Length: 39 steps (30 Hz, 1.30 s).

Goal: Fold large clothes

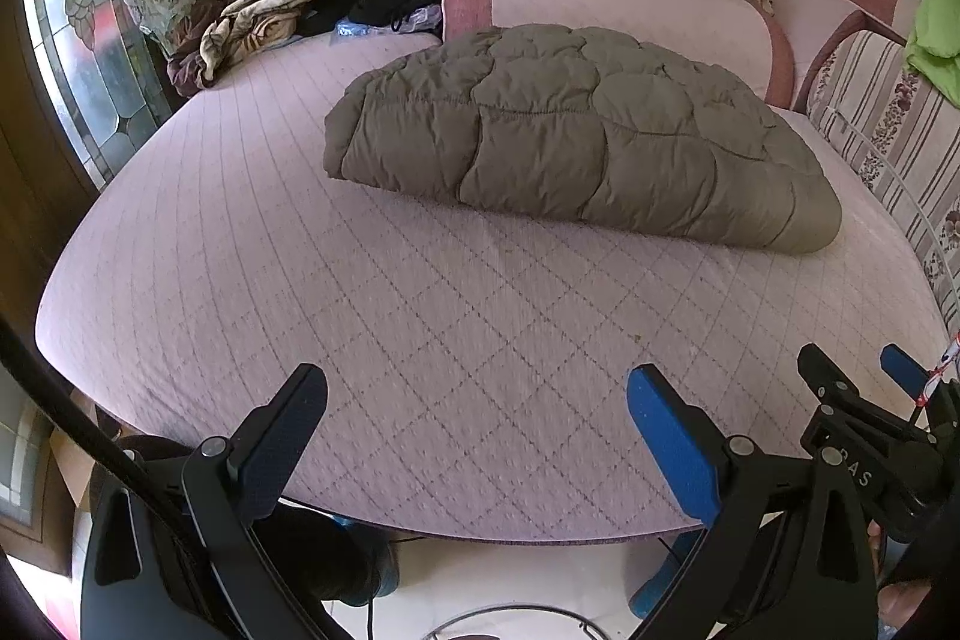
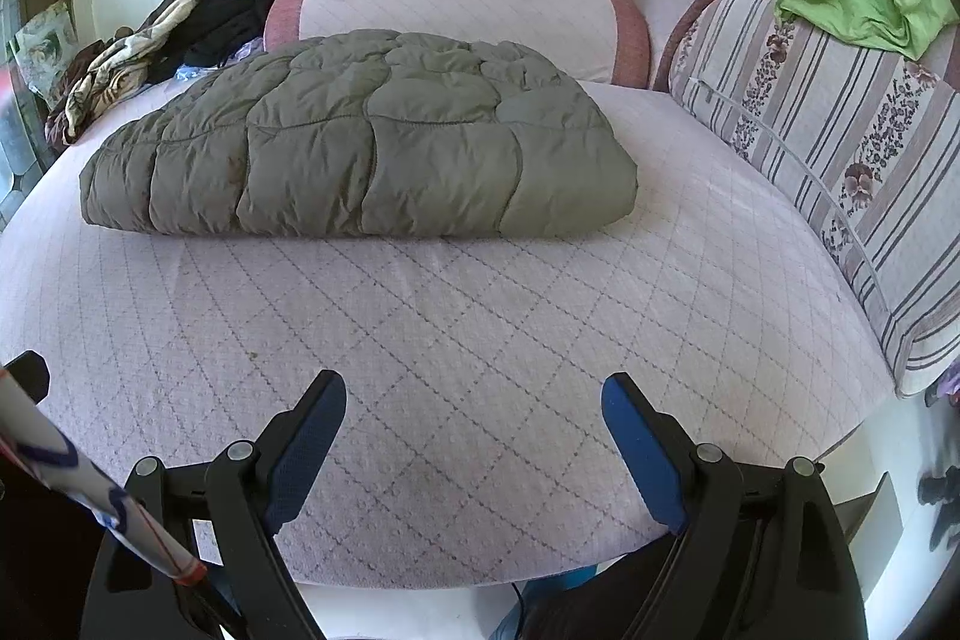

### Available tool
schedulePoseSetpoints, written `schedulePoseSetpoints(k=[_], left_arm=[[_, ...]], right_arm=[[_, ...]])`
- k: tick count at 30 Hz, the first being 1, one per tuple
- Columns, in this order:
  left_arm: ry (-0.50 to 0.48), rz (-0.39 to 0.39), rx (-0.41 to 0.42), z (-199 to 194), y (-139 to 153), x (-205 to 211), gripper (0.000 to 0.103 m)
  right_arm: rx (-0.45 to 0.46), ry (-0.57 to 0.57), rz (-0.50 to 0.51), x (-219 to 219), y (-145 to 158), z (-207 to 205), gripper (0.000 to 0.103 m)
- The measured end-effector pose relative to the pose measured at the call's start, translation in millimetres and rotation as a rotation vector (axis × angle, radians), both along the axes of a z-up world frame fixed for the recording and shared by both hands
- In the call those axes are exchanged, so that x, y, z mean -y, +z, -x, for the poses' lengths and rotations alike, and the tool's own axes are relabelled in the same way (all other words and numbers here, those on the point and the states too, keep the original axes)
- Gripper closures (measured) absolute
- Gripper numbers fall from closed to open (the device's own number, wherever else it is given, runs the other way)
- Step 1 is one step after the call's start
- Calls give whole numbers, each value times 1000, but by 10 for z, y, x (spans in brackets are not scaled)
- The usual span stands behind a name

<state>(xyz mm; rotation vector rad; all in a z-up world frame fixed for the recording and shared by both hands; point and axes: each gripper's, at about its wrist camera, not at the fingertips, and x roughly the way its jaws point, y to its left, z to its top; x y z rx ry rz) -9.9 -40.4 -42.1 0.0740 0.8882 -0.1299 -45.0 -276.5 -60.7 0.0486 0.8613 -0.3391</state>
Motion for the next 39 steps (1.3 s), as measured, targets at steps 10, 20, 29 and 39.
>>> schedulePoseSetpoints(k=[10,20,29,39], left_arm=[[8,8,-23,-39,-50,-5,3],[17,24,-53,-75,-105,-33,3],[27,29,-73,-98,-144,-59,3],[38,31,-89,-142,-178,-91,3]], right_arm=[[-3,8,2,-51,-18,-15,13],[-1,5,0,-44,-26,-22,13],[-2,11,-1,-53,-40,-39,13],[2,23,9,-101,-55,-55,13]])
